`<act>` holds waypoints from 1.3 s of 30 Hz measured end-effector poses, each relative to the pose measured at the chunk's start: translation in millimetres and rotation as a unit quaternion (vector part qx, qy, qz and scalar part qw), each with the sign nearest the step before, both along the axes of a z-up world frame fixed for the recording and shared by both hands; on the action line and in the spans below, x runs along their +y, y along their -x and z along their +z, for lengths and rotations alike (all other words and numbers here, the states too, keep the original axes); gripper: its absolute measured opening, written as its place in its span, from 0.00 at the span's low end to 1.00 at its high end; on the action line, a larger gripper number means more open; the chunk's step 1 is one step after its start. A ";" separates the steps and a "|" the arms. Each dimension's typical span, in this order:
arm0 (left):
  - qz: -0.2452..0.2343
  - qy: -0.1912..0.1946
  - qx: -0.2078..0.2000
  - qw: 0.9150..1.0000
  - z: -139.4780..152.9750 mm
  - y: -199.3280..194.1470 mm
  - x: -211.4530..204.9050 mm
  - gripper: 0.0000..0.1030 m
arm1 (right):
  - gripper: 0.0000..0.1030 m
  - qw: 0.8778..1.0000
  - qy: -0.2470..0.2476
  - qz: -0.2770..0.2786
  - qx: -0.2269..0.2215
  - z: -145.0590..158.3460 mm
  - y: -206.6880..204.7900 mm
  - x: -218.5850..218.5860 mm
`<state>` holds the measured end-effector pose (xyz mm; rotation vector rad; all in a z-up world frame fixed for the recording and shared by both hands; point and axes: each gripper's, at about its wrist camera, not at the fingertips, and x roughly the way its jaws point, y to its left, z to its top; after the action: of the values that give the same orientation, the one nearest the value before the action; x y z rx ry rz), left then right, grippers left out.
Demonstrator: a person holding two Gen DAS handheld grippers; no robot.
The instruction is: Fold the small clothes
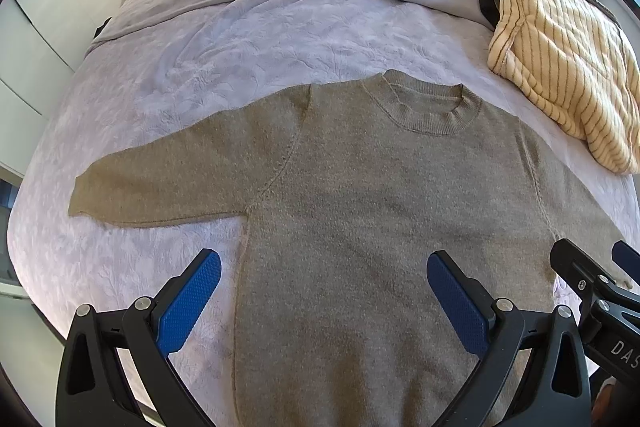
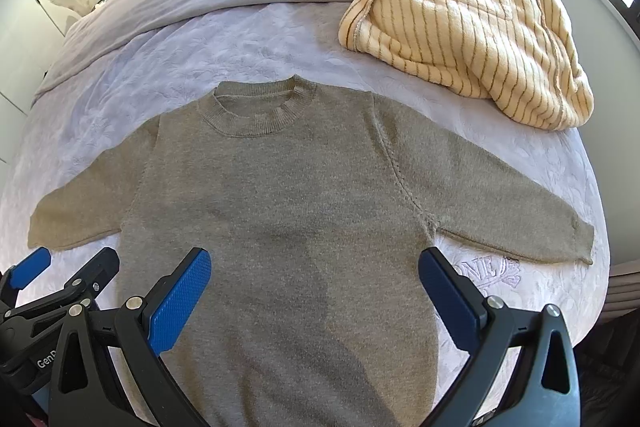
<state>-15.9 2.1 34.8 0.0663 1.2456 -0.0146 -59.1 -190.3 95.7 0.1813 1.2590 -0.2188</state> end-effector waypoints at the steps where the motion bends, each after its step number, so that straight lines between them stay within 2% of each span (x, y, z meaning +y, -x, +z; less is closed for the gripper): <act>1: 0.000 0.000 0.000 1.000 -0.6 0.9 -0.2 1.00 | 1.00 1.000 0.000 0.000 0.000 0.0 0.0 -0.1; 39: 0.007 0.009 0.014 1.000 -9.6 3.1 10.2 1.00 | 1.00 1.000 -0.007 0.003 0.011 -6.0 -2.6 4.7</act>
<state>-19.0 12.3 25.3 0.0415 1.2741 -0.0157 -56.6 -185.6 89.7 0.1887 1.2834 -0.2071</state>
